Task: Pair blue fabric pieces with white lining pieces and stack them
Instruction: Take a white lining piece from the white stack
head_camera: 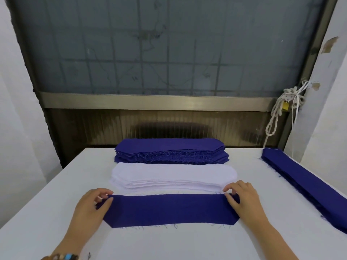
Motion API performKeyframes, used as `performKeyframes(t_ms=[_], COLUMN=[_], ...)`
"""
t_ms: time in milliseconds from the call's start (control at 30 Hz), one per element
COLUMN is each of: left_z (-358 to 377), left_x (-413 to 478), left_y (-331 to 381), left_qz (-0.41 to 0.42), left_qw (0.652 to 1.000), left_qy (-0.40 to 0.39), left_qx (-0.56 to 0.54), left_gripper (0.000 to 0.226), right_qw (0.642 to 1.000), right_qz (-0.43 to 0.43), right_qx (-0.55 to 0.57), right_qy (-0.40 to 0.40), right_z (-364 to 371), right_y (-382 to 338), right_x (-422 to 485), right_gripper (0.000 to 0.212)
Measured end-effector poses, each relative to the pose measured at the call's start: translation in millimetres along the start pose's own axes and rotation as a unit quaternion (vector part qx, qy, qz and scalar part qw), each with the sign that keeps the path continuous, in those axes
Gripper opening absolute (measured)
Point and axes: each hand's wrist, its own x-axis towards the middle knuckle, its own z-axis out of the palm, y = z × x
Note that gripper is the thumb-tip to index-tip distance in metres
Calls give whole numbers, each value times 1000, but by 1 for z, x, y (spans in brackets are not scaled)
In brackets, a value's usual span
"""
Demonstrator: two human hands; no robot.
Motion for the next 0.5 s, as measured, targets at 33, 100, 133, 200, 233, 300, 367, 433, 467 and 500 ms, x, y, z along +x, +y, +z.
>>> performKeyframes(t_ms=[33,100,133,200,233,300,367,433,467,500], left_z=[1,2,2,1,0,-1,-1,-3,-4,-7], left_x=[0,-1,-1,0,0,0,0,1,3,6], left_y=[1,2,2,0,-1,0,3,4,4,6], left_qz=[9,6,1,-6,-10,-15,-15,-15,-18,-25], left_qw=[1000,998,998,996,996,996,995,992,990,986], left_qy=[-17,-48,-60,-71,-75,-81,-86,-103,-122,-148], left_qx=[10,30,37,44,44,45,55,68,71,73], left_gripper=[22,20,21,23,24,25,23,21,21,20], right_qw=[999,994,992,991,991,991,990,989,988,987], right_qz=[-15,-17,-12,4,10,16,20,32,41,50], right_qx=[26,52,52,50,50,49,51,63,70,78], right_qy=[-29,-95,-115,-124,-125,-127,-129,-132,-134,-133], right_z=[0,0,0,2,2,3,2,0,0,-1], right_y=[-1,-2,-1,0,0,0,-1,-2,-3,-3], right_x=[0,0,0,1,1,1,2,3,3,3], right_gripper=[17,19,19,19,19,19,18,17,17,17])
